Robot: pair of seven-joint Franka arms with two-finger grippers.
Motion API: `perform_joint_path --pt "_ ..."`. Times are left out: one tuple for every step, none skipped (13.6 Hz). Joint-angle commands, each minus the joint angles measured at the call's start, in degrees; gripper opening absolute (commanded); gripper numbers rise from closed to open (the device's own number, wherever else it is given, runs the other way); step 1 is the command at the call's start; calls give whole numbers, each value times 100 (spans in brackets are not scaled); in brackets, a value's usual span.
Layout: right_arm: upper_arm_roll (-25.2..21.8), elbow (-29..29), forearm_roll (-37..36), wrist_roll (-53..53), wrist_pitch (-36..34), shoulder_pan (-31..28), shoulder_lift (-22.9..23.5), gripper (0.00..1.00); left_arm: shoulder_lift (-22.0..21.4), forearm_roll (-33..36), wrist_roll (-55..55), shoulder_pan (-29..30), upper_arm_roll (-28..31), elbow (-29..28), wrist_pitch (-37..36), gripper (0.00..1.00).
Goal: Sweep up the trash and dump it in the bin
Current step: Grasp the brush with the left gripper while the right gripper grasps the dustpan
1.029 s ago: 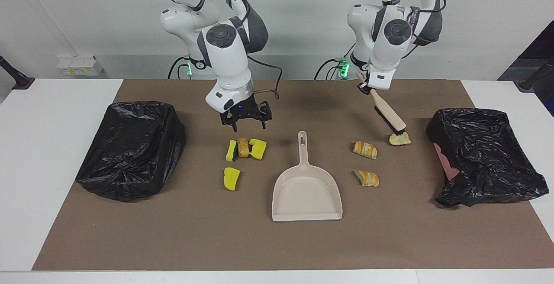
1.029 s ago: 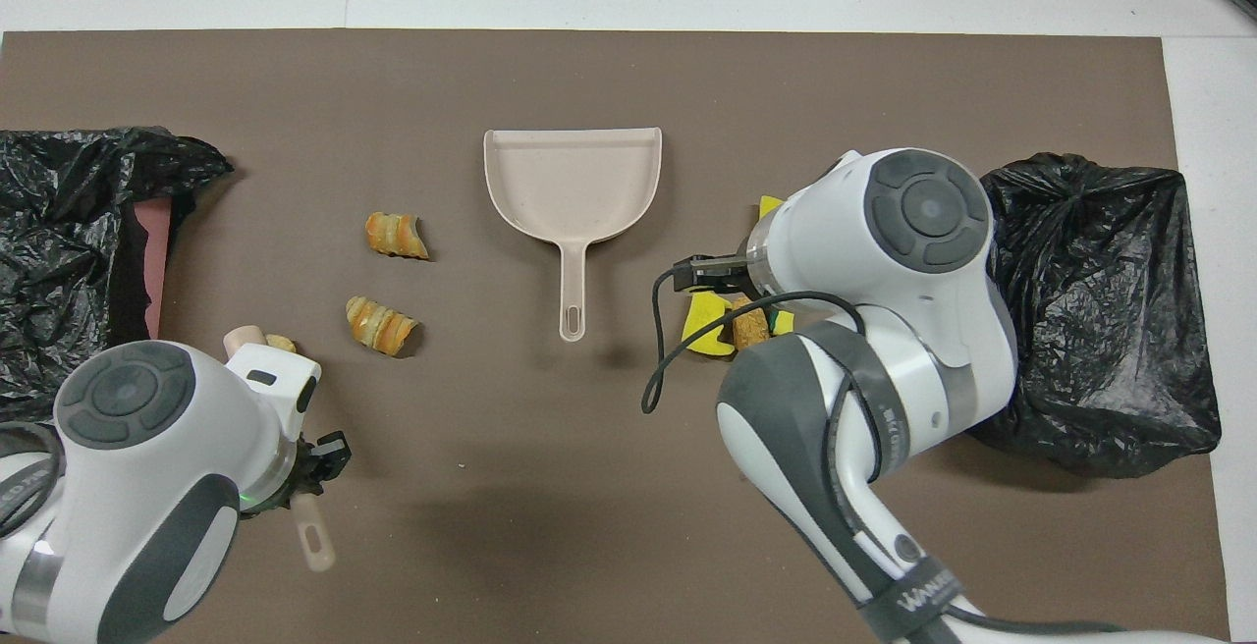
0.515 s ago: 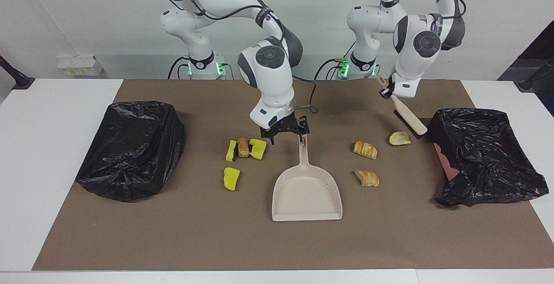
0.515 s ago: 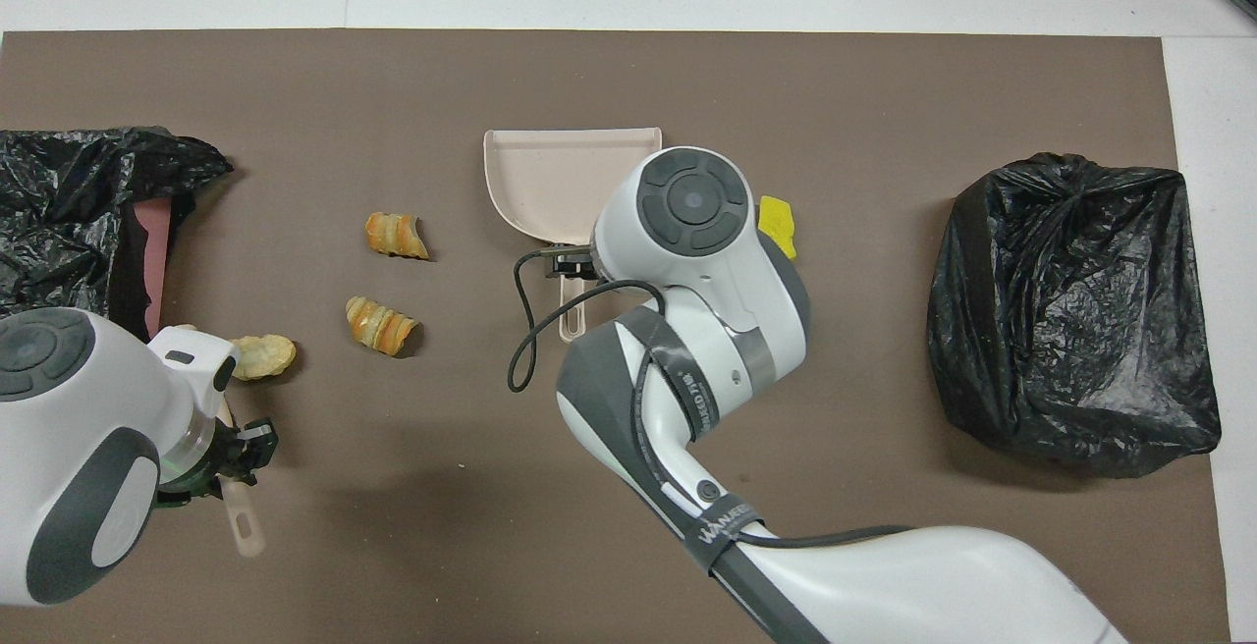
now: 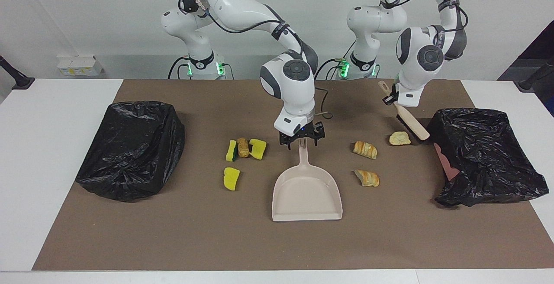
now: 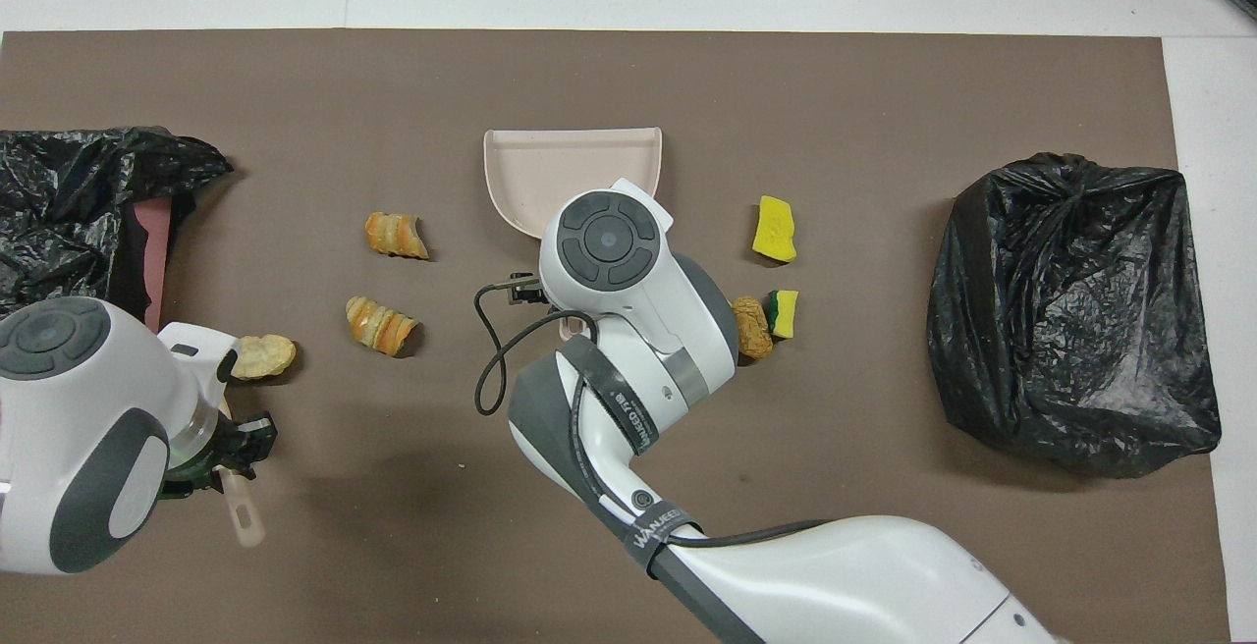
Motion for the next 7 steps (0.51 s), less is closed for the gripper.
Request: perform_joint_path --pt "6 -70 -326 132 40 53 15 100 -7 104 6 24 -75 -204 282 0" --pt "15 -61 -362 123 39 53 15 100 2 95 23 -10 -84 -187 309 0" --pt "6 -52 -371 132 48 45 15 100 2 60 67 -167 -84 -195 414 0" --pt "15 -52 -371 132 57 45 15 100 28 -27 50 -308 -84 -195 580 0" --pt "15 -61 -371 115 57 45 15 83 72 -211 32 -379 -84 -169 660 0" --pt "15 -69 -345 114 57 27 15 61 90 -361 58 -458 -84 -152 704 0" --pt "15 -104 -318 140 57 18 15 32 90 -397 76 -529 -84 -143 757 0"
